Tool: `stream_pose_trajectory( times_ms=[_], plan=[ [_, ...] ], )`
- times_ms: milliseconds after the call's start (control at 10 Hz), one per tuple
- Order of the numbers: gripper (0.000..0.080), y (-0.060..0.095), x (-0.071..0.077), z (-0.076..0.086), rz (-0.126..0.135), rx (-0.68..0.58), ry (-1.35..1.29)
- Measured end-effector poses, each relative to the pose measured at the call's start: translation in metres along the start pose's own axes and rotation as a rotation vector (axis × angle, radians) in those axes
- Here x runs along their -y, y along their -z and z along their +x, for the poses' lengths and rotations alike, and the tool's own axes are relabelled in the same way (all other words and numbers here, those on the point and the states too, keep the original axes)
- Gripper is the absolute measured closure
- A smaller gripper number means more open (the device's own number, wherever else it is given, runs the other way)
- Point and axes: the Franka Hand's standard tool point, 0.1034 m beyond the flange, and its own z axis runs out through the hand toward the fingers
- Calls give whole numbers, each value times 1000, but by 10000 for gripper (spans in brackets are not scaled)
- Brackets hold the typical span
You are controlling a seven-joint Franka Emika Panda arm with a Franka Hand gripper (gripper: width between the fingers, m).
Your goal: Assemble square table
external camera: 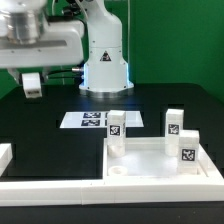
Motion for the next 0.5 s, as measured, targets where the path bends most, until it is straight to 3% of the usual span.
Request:
stream_pose_trajectory(
  times_ms=[100, 400, 500],
  plan=[
    [511, -4, -8, 9, -31, -104, -13],
    [511, -4, -8, 14, -55, -323, -2],
    [511, 2, 6, 29, -65, -381, -76]
  ],
)
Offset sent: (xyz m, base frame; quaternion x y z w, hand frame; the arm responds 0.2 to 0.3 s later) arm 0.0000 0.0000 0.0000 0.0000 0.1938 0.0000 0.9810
